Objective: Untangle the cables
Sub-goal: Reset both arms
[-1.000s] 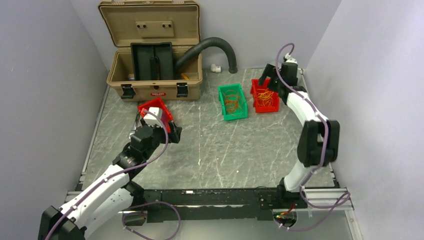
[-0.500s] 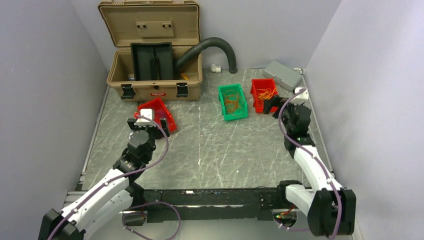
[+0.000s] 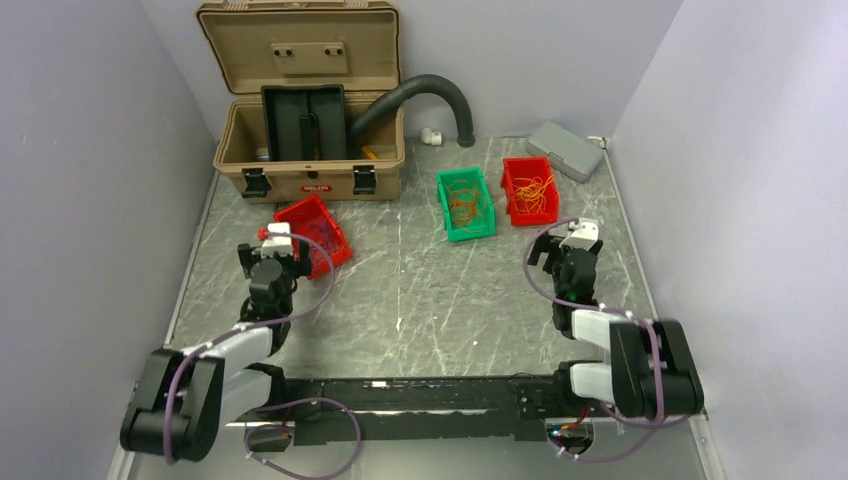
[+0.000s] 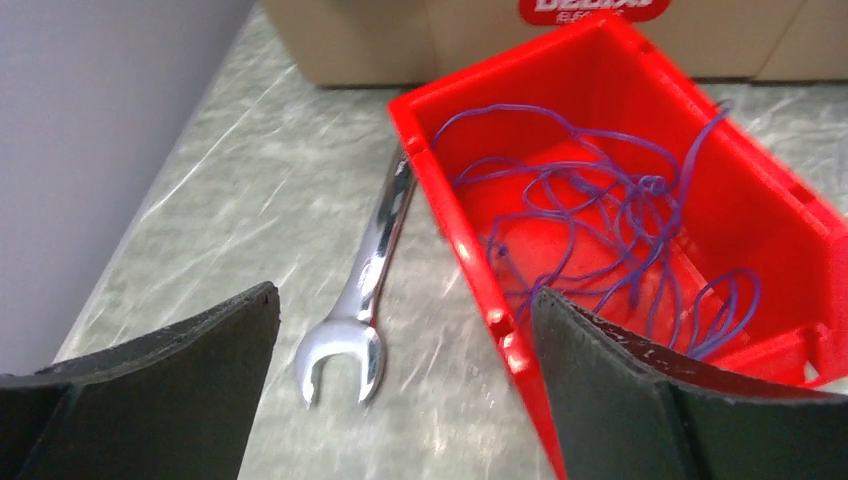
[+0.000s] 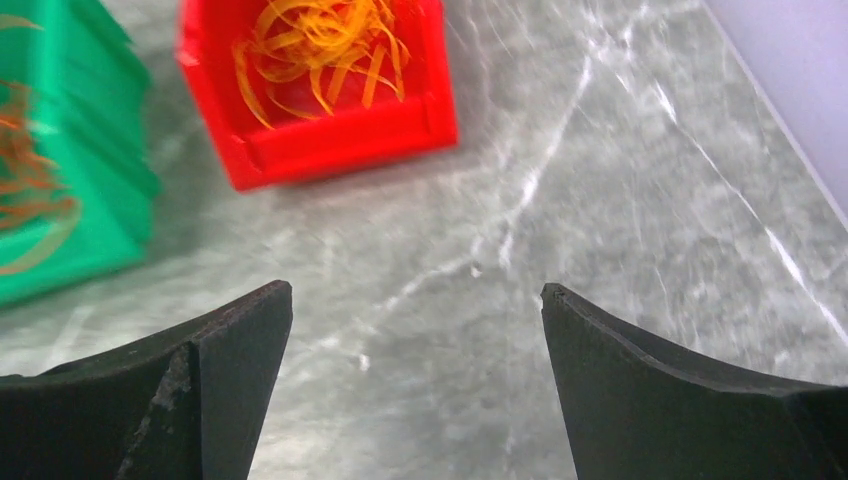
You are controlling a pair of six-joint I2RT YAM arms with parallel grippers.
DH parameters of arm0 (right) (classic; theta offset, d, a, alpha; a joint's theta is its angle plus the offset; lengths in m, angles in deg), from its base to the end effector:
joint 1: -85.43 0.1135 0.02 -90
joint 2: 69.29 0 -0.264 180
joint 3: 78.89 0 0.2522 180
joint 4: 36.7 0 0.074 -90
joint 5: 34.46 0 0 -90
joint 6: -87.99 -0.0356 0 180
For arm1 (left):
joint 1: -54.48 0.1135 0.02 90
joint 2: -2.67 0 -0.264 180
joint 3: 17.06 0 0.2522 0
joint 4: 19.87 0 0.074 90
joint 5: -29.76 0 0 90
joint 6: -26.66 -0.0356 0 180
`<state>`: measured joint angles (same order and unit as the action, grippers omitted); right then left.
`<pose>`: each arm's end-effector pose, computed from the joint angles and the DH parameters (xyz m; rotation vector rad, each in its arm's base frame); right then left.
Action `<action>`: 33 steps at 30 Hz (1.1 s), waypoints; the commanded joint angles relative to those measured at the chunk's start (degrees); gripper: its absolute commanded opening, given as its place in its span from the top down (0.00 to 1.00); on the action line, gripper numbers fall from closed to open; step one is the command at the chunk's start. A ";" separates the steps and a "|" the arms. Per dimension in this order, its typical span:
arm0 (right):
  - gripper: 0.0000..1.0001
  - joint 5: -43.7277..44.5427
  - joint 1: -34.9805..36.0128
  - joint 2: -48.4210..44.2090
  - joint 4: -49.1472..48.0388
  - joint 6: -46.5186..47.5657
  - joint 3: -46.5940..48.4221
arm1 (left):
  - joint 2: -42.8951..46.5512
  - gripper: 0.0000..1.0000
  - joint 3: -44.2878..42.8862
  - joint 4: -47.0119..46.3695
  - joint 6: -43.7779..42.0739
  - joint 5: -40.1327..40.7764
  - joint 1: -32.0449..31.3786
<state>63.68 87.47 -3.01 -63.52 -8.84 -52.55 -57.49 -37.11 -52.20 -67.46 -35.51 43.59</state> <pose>0.2136 0.0026 0.1685 0.1763 1.7888 -0.0172 0.1863 -0.0207 0.1656 -0.0987 1.6990 0.2797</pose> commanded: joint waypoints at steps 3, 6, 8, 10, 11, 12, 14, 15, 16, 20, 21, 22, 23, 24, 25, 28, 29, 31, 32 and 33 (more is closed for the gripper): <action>0.02 7.27 0.12 18.16 -36.16 5.69 -4.75 | -7.31 0.08 -10.88 5.72 5.64 -19.25 7.72; 0.01 6.08 0.10 17.46 -25.45 4.57 -0.25 | -7.50 0.13 -11.02 5.54 6.72 -22.48 9.93; 0.02 7.20 0.05 18.61 -25.87 5.34 0.48 | -8.24 0.19 -10.79 3.75 6.67 -23.40 10.35; 0.04 6.57 0.02 18.30 -24.88 5.59 0.66 | -7.77 0.23 -10.67 4.63 6.17 -23.39 10.45; 0.05 6.64 0.08 18.90 -26.39 5.91 0.66 | -7.47 0.23 -9.91 3.19 5.40 -21.61 10.38; 0.02 6.52 0.08 18.40 -24.81 5.54 0.97 | -6.62 0.23 -8.74 1.86 5.16 -18.95 10.37; 0.00 6.57 -0.01 18.60 -25.58 5.58 0.87 | -5.02 0.21 -6.15 -2.00 4.82 -16.38 10.40; 0.00 6.57 0.09 18.70 -25.50 5.78 0.84 | -5.29 0.21 -5.86 -3.28 3.81 -16.71 10.45; 0.00 6.55 -0.01 18.40 -24.62 5.53 0.99 | -6.09 0.22 -6.53 -3.07 2.79 -16.94 10.41; 0.00 6.41 -0.01 18.71 -24.95 5.61 1.07 | -14.37 0.42 -8.39 -10.85 -2.20 -20.72 10.75; 0.00 6.39 0.03 18.79 -25.35 5.71 0.97 | -16.23 0.41 -7.53 -13.11 -2.23 -21.18 10.80; 0.00 6.37 0.03 18.65 -24.84 5.50 1.04 | -16.49 0.39 -7.13 -12.94 -1.43 -22.13 10.81; 0.00 6.30 0.01 18.74 -24.89 5.55 1.04 | -16.95 0.35 -6.67 -14.37 -0.85 -21.64 12.15; 0.00 6.29 0.05 18.77 -25.27 5.69 0.99 | -17.33 0.32 -6.87 -14.79 -0.59 -21.50 12.61; 0.00 6.44 0.00 18.67 -25.11 5.61 0.97 | -17.04 0.27 -7.15 -13.38 -0.14 -21.91 12.97; 0.00 6.45 -0.02 18.65 -25.37 5.61 0.88 | -17.27 0.21 -6.84 -14.49 0.05 -22.78 13.48; 0.00 6.44 -0.02 18.70 -25.39 5.67 0.94 | -17.03 0.22 -6.76 -14.14 0.06 -23.06 13.60; 0.00 5.81 -0.01 18.70 -24.78 5.26 1.10 | -16.59 0.02 -4.63 -17.14 -0.09 -23.29 13.61; 0.00 5.69 0.00 18.70 -24.68 5.25 1.06 | -16.76 0.01 -3.53 -19.87 0.30 -22.11 13.57; 0.00 5.72 -0.01 18.74 -24.86 5.28 1.07 | -16.67 0.01 -3.10 -20.85 0.86 -20.95 13.59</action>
<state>69.61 87.50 15.50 -85.18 -3.49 -52.55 -74.45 -43.21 -64.17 -67.31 -56.80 57.01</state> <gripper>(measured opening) 0.995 0.969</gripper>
